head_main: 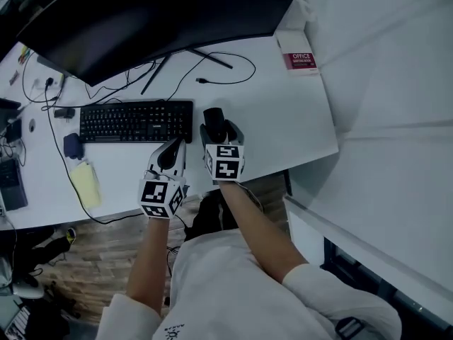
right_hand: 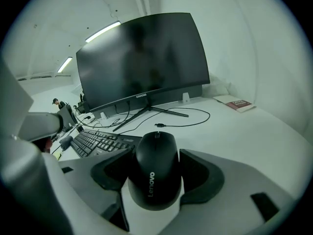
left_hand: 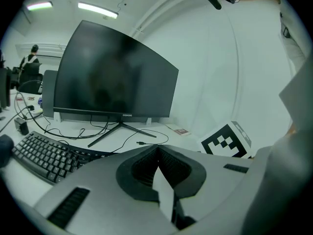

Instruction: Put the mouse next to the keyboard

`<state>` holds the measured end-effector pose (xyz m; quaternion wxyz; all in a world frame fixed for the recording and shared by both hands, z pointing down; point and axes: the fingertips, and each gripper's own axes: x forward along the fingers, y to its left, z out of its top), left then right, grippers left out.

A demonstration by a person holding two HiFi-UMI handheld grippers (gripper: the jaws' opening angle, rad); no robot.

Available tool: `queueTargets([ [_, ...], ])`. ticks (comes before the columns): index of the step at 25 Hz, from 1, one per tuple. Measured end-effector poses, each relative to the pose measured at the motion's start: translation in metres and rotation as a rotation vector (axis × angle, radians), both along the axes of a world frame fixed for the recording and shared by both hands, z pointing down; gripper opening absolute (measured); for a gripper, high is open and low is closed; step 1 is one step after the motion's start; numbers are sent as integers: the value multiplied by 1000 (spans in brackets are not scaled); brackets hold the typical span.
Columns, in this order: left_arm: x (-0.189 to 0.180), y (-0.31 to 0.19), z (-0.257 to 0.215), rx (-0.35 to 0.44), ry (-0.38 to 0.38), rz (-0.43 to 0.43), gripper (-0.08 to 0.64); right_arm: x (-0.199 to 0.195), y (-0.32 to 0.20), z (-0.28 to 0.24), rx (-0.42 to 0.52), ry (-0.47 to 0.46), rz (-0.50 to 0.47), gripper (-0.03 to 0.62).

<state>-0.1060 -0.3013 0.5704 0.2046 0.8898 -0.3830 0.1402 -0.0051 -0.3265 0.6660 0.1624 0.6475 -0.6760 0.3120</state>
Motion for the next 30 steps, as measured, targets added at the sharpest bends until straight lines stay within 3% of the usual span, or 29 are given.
queueTargets([
  [20,-7,-7,32,-49,-28,49,5,6,-9,37,-71,132,125,310],
  [26,-10,-9,32,-47,-35,54,5,1,-10,44,-124,189,96,310],
  [30,-14,-10,33,-52,-45,46,5,-2,-11,45,-133,176,80,310],
])
